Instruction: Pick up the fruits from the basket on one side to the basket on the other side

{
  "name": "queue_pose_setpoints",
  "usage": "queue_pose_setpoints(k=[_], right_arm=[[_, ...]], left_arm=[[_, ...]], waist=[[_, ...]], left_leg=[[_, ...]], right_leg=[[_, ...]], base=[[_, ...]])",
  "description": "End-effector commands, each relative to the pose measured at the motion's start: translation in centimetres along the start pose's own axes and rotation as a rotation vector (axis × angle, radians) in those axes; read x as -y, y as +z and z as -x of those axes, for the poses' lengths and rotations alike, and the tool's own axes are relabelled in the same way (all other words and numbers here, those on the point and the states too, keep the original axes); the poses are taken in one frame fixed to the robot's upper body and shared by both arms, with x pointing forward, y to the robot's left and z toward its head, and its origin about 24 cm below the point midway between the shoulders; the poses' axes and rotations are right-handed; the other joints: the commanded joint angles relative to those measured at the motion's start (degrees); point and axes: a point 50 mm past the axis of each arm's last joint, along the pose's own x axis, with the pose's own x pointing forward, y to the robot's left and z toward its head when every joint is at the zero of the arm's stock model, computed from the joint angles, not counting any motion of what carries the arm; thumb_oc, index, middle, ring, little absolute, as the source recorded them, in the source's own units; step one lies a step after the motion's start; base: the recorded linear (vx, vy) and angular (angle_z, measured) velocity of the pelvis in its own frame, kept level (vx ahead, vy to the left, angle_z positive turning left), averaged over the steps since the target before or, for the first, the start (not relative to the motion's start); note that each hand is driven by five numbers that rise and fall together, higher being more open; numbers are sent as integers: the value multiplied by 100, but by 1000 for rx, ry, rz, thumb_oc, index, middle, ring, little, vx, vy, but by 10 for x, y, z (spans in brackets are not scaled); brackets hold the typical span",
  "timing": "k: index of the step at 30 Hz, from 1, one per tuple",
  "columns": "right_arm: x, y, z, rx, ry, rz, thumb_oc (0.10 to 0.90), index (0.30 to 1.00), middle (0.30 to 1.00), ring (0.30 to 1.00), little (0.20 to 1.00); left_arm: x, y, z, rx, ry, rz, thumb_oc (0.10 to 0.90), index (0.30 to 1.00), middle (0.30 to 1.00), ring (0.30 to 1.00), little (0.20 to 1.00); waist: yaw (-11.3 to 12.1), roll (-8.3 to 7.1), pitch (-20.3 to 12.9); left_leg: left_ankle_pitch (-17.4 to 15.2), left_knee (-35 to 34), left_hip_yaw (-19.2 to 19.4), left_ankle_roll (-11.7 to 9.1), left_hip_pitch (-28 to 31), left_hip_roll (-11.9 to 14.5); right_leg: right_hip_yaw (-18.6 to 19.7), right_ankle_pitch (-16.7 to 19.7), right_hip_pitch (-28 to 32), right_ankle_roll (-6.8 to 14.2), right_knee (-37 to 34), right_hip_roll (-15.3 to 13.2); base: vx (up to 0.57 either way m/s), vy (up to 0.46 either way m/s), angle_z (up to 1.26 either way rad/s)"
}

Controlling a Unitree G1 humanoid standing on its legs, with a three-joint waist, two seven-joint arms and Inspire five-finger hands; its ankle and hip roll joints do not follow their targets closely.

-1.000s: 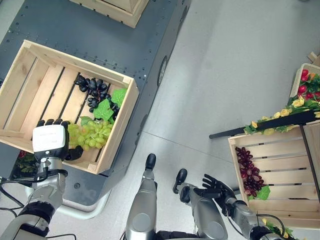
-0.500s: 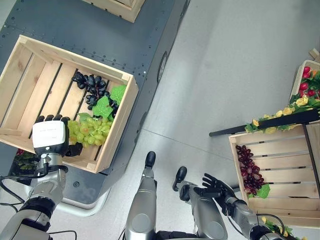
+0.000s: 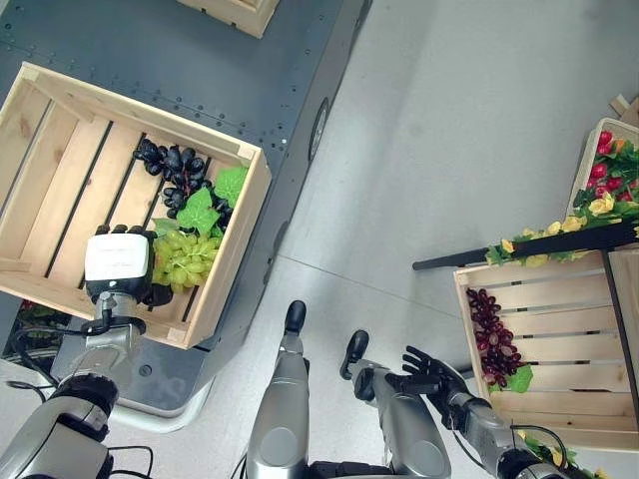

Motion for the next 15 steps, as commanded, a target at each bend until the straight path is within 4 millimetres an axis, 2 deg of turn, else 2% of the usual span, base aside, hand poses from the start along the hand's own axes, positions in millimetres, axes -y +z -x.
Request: queue_pose_setpoints(k=[1,7,8,9,10,11,15], right_arm=[[14,3,8,6,-18,77,800,900,900,900,900],[15,8,7,18,-23,81,800,900,900,900,900],[16,8,7,19,-26,80,800,900,900,900,900],[16,9,7,21,-31,76,800,900,900,900,900],[15,9,6,21,-34,71,800,900,900,900,900],[15,9,6,22,-32,72,800,900,900,900,900],[15,9,6,25,-38,69,800,900,900,900,900]], left_arm=[[-30,-27,-17,-50,80,-44,800,900,900,900,900],[-28,-22,-21,-34,-5,-12,800,900,900,900,900],[-28,-22,-23,-34,-20,-2,726,789,789,789,789],[-28,-21,-23,-32,-25,1,571,556,556,556,556],[-26,-20,-22,-27,-31,9,442,364,364,364,364],[-27,-19,-23,-26,-34,12,400,300,300,300,300],[-27,-19,-23,-32,-23,28,400,300,300,300,300]], waist=[[-237,49,-57],[-259,63,-57],[-264,59,-57],[-261,63,-57],[-258,64,-57],[-261,61,-57],[-257,37,-57]], left_leg=[[-510,367,285,348,-184,-468],[-495,301,293,353,-183,-470],[-503,294,295,357,-179,-475],[-502,278,296,363,-170,-473],[-500,249,293,371,-146,-470],[-495,233,292,371,-136,-472],[-514,206,295,378,-56,-469]], right_leg=[[112,398,-62,42,-149,214],[125,416,-103,62,-170,210],[126,420,-102,65,-185,210],[117,415,-104,64,-177,208],[112,414,-94,67,-183,208],[111,419,-86,70,-194,211],[115,423,-27,80,-214,219]], base=[[0,0,0],[0,0,0],[0,0,0],[0,0,0],[0,0,0],[0,0,0],[0,0,0]])
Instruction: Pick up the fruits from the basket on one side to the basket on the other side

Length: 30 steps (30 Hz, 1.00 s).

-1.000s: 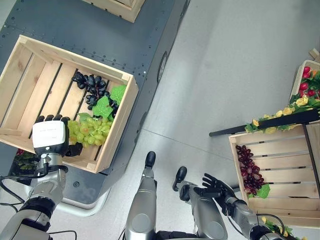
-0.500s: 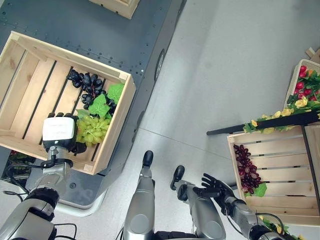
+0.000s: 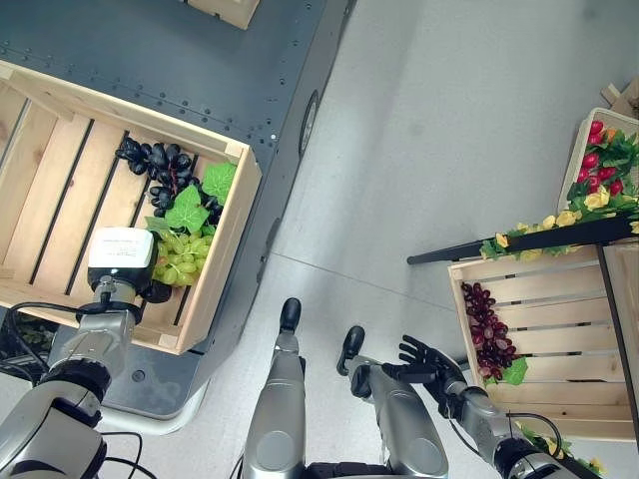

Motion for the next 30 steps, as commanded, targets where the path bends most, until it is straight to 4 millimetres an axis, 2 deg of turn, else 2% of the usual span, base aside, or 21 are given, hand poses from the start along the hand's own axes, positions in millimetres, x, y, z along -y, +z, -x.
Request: queue_pose_setpoints(k=[1,8,14,21,27,30], right_arm=[[20,-6,13,-10,-55,56,800,900,900,900,900],[18,-9,14,-9,-53,50,800,900,900,900,900],[17,-12,15,4,-59,35,800,900,900,900,900],[19,-13,21,46,-62,29,800,900,900,900,900],[13,11,25,184,-39,19,800,900,900,900,900],[2,30,29,267,5,95,800,900,900,900,900]], left_arm=[[-17,-14,-6,-54,78,55,400,300,300,300,300],[-15,-21,-1,-102,133,109,400,300,300,300,300],[-13,-28,5,-138,184,147,400,300,300,300,300],[-9,-37,22,-132,257,143,400,300,300,300,300],[-15,-43,39,-118,316,140,400,300,300,300,300],[-15,-43,50,-106,317,146,400,300,300,300,300]], waist=[[-111,131,-54],[-63,103,-54],[11,139,-65],[88,298,-504],[172,462,-947],[244,543,-1181]], left_leg=[[-509,170,281,365,60,-463],[-528,31,261,365,349,-461],[-543,-159,184,354,744,-492],[-431,-664,-3,289,1278,-548],[-217,-1032,-186,207,1560,-560],[-5,-1331,-311,131,1687,-522]], right_leg=[[112,395,63,64,-223,223],[89,372,305,75,-292,227],[57,332,698,80,-454,220],[62,364,1249,123,-936,206],[11,508,1628,176,-1350,145],[-67,592,1830,216,-1559,104]], base=[[0,0,0],[2,-9,0],[7,-34,0],[56,-30,1],[53,-39,3],[84,-44,3]])
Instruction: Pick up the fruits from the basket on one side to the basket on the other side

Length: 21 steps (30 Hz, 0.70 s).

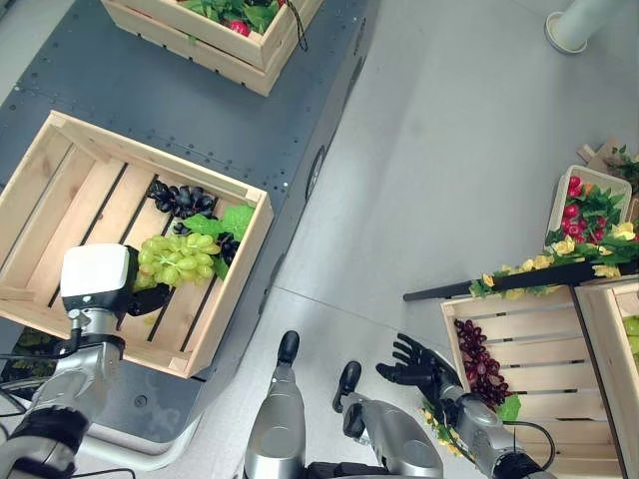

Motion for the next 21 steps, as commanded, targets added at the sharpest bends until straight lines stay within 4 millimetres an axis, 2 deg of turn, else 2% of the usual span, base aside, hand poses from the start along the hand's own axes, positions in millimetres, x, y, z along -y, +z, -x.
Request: queue_pose_setpoints(k=[1,5,7,8,9,12,14,15,16,17,21], right_arm=[[23,17,21,93,-48,133,800,900,900,900,900],[8,50,22,244,24,240,800,900,900,900,900],[-1,74,24,334,82,308,800,900,900,900,900],[-2,76,24,341,86,309,800,900,900,900,900],[-10,95,26,416,140,375,800,900,900,900,900],[-25,126,29,530,221,462,800,900,900,900,900],[-33,138,31,580,266,510,800,900,900,900,900],[-48,160,33,652,325,540,800,900,900,900,900],[-56,168,34,688,361,556,800,900,900,900,900],[-59,171,34,702,377,560,800,900,900,900,900],[-99,196,42,866,482,695,800,900,900,900,900]], left_arm=[[-23,-15,-3,-33,147,-55,400,300,300,300,300],[-29,-18,3,-10,149,-57,400,300,300,300,300],[-29,-16,6,19,127,-66,400,300,300,300,300],[-29,-16,6,23,124,-67,400,300,300,300,300],[-30,-16,7,44,98,-79,400,300,300,300,300],[-30,-13,6,80,45,-104,400,300,300,300,300],[-31,-13,5,92,27,-109,400,300,300,300,300],[-32,-7,2,136,1,-137,400,300,300,300,300],[-35,-4,-1,158,-8,-147,400,300,300,300,300],[-36,-3,-1,167,-10,-151,400,300,300,300,300],[-47,8,-10,239,-23,-161,400,300,300,300,300]], waist=[[-32,461,-1137],[14,495,-1375],[62,519,-1498],[65,522,-1517],[108,539,-1604],[198,580,-1749],[238,602,-1791],[305,632,-1884],[334,644,-1923],[345,649,-1938],[447,700,-2091]], left_leg=[[-75,-295,-280,78,-86,-489],[31,-387,-331,41,-120,-458],[45,-415,-364,37,-103,-448],[46,-418,-369,37,-101,-448],[52,-420,-404,32,-93,-449],[34,-420,-452,46,-53,-465],[23,-420,-472,64,-29,-479],[6,-420,-513,78,10,-492],[-3,-420,-525,83,31,-496],[-6,-420,-528,85,38,-498],[-42,-420,-569,92,86,-515]], right_leg=[[-24,290,-115,118,-89,22],[-88,365,6,138,-281,-37],[-146,372,49,156,-326,-77],[-149,374,56,158,-334,-82],[-174,392,91,172,-379,-108],[-214,421,131,202,-441,-155],[-209,431,142,212,-461,-174],[-221,462,166,233,-504,-209],[-220,473,179,237,-524,-224],[-220,477,184,238,-531,-230],[-220,516,222,270,-606,-284]], base=[[54,-57,3],[32,-44,14],[35,-28,4],[37,-30,1],[32,-29,-3],[21,-20,1],[23,-32,4],[34,-47,7],[33,-43,9],[13,-24,12],[6,-33,5]])
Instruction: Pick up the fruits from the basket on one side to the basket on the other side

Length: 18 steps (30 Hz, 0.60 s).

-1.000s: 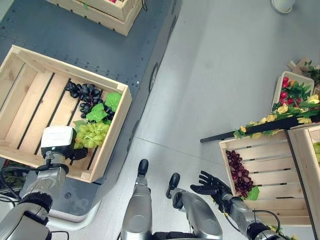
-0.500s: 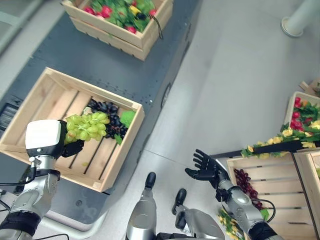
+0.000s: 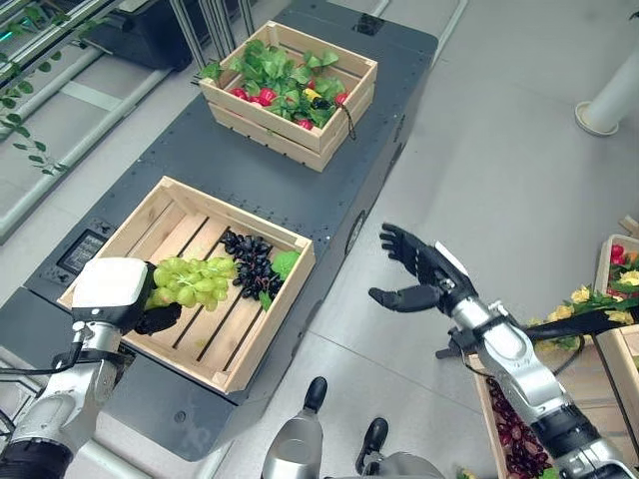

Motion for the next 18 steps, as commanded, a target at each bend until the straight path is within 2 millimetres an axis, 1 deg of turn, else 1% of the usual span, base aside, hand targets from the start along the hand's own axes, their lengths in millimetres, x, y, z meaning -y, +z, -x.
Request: queue_pose_setpoints(k=[1,2,4,5,7,8,9,10,11,14,18], right_arm=[[-27,48,-10,292,150,154,800,900,900,900,900],[-32,58,-17,327,182,189,800,900,900,900,900],[-34,64,-22,345,198,208,800,900,900,900,900],[-39,72,-27,375,227,225,800,900,900,900,900],[-42,78,-29,394,245,225,800,900,900,900,900],[-48,82,-32,412,255,218,800,900,900,900,900],[-48,82,-32,412,255,218,800,900,900,900,900],[-54,83,-35,423,267,222,800,900,900,900,900],[-56,82,-36,421,276,215,800,900,900,900,900],[-62,82,-38,418,311,204,800,900,900,900,900],[-66,83,-41,417,330,206,800,900,900,900,900]], left_arm=[[-48,-13,-19,21,150,-79,400,300,300,300,300],[-54,-9,-23,45,153,-71,400,300,300,300,300],[-61,-6,-26,63,157,-61,400,300,300,300,300],[-67,-2,-28,86,165,-56,400,300,300,300,300],[-70,0,-30,95,174,-37,400,300,300,300,300],[-74,3,-32,110,182,-10,400,300,300,300,300],[-74,3,-32,110,182,-10,400,300,300,300,300],[-77,6,-34,116,187,78,400,300,300,300,300],[-79,9,-34,124,193,93,400,300,300,300,300],[-82,13,-35,150,203,123,400,300,300,300,300],[-97,22,-39,208,228,122,400,300,300,300,300]], waist=[[42,172,-1067],[89,183,-1129],[122,193,-1170],[160,206,-1213],[180,212,-1246],[214,219,-1285],[211,218,-1284],[253,227,-1324],[270,231,-1345],[296,235,-1388],[343,234,-1466]], left_leg=[[-84,-177,-288,41,-172,-398],[-88,-177,-302,43,-164,-406],[-91,-177,-312,47,-157,-411],[-85,-177,-342,44,-164,-420],[-82,-177,-358,41,-164,-425],[-90,-177,-371,36,-161,-431],[-90,-177,-373,36,-162,-431],[-91,-177,-390,37,-157,-442],[-91,-177,-402,39,-160,-446],[-87,-177,-438,32,-166,-455],[-92,-177,-505,25,-157,-475]], right_leg=[[-76,261,-366,195,149,-286],[-90,269,-348,203,122,-302],[-93,270,-343,206,114,-314],[-102,270,-336,203,107,-325],[-113,269,-330,205,103,-333],[-135,271,-318,208,86,-349],[-137,272,-317,208,83,-348],[-155,272,-306,213,71,-364],[-167,266,-300,214,70,-370],[-183,254,-300,214,77,-376],[-221,246,-283,222,73,-396]], base=[[-6,-43,1],[-5,-40,3],[-3,-37,7],[-3,-40,9],[-3,-33,13],[-3,-23,18],[-9,-37,21],[-9,-27,12],[-16,-37,7],[0,0,0],[-11,-34,8]])
